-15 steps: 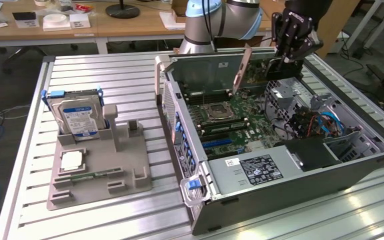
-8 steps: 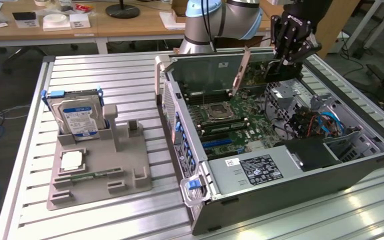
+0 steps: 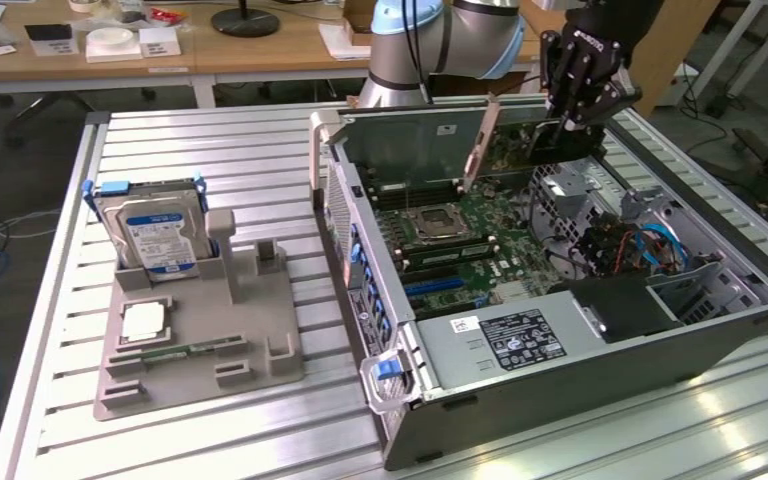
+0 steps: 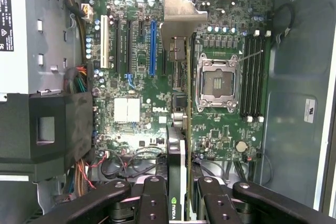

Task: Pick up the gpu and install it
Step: 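Insert the gpu into the slot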

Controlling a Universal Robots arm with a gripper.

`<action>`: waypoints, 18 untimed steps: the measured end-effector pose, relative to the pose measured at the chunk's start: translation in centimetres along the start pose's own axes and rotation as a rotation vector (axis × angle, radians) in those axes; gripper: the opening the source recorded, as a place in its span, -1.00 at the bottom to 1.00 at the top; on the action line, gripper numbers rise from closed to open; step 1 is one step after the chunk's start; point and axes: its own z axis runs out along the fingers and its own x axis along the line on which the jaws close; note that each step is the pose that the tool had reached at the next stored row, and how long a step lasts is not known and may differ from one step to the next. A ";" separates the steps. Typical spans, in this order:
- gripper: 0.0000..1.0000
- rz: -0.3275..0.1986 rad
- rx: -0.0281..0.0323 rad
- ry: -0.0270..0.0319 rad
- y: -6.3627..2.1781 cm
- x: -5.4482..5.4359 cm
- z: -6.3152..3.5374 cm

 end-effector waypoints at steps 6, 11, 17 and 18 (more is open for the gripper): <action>-0.47 0.000 -0.0001 0.0001 0.30 0.0 -0.01; -0.47 0.000 0.0000 0.0001 0.44 0.0 -0.02; -0.47 0.000 -0.0001 0.0000 0.47 0.1 0.01; -0.47 0.000 -0.0001 0.0001 0.48 0.1 0.01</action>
